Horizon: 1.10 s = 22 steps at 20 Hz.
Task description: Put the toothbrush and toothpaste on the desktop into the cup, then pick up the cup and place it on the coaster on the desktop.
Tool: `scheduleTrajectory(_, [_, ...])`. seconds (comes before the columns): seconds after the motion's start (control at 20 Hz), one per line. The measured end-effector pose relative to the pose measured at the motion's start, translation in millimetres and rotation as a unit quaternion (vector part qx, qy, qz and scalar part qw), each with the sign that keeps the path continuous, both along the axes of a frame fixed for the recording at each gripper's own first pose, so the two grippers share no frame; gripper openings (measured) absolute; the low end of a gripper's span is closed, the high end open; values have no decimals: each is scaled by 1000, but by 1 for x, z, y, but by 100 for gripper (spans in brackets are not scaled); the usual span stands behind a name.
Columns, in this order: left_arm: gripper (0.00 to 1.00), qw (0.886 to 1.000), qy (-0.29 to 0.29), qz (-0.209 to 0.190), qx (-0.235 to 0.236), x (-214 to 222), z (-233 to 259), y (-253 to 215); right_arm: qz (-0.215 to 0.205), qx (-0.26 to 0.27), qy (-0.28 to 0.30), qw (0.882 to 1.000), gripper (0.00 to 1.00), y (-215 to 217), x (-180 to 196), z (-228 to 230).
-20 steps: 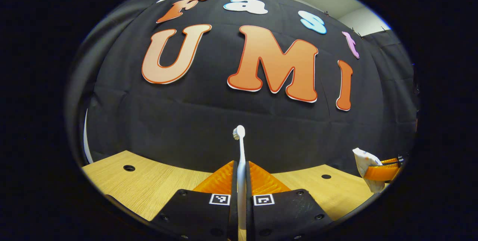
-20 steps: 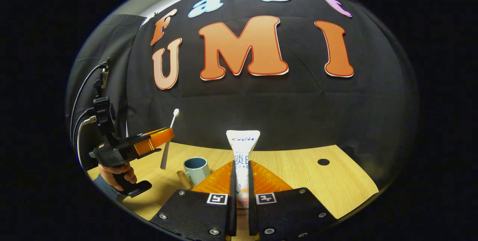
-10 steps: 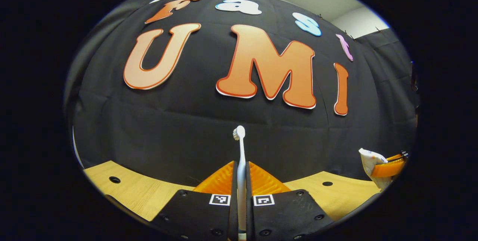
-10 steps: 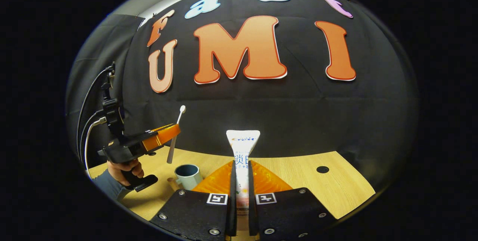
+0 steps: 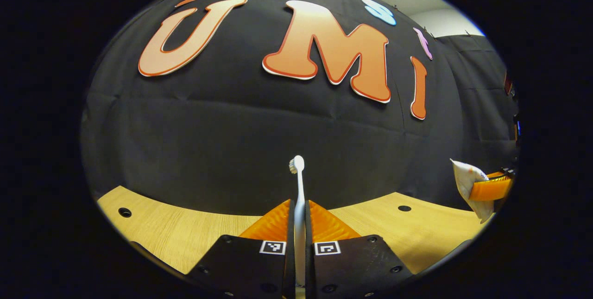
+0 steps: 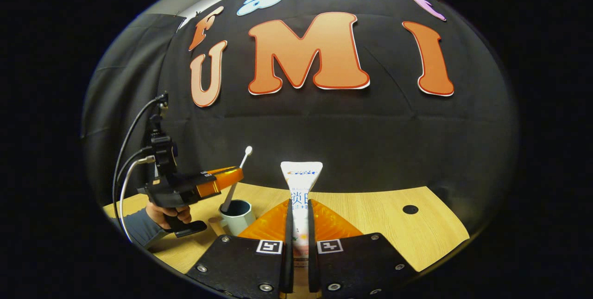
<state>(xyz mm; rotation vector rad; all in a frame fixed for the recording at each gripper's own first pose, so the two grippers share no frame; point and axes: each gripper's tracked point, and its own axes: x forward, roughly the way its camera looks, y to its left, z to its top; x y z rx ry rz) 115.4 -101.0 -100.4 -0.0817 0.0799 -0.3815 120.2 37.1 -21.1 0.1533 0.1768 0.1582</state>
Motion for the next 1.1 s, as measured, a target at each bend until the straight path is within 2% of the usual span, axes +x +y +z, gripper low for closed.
scheduleTrajectory(0.2, [10,1000,20,-12,-10,-6,-10,-3,1,3,-10,1000,13,5,4,7])
scheduleTrajectory(0.35, [12,999,50,-14,0,-10,-24,-3,3,7,-15,1000,13,10,5,11])
scheduleTrajectory(0.45, [20,996,80,-31,4,-27,-32,-4,6,10,-16,1000,13,15,5,13])
scheduleTrajectory(0.5, [34,996,86,-31,10,-32,-33,-1,7,11,-17,1000,13,18,5,13])
scheduleTrajectory(0.65, [48,995,92,-24,28,-34,-36,7,14,12,-23,1000,13,25,2,19])
scheduleTrajectory(0.7, [61,995,95,-26,25,-36,-36,6,16,13,-27,999,13,28,1,21])
scheduleTrajectory(0.75, [69,994,100,-24,26,-39,-35,7,18,16,-30,999,13,30,1,23])
scheduleTrajectory(0.8, [86,993,110,-19,32,-41,-39,10,21,21,-34,999,13,33,1,26])
scheduleTrajectory(0.85, [92,992,116,-17,38,-46,-39,13,25,30,-34,999,13,37,2,27])
scheduleTrajectory(0.95, [97,993,109,-6,45,-48,-34,21,33,49,-36,998,13,44,2,30])
scheduleTrajectory(1.1, [98,993,106,5,43,-53,-31,26,36,54,-55,996,13,49,5,41])
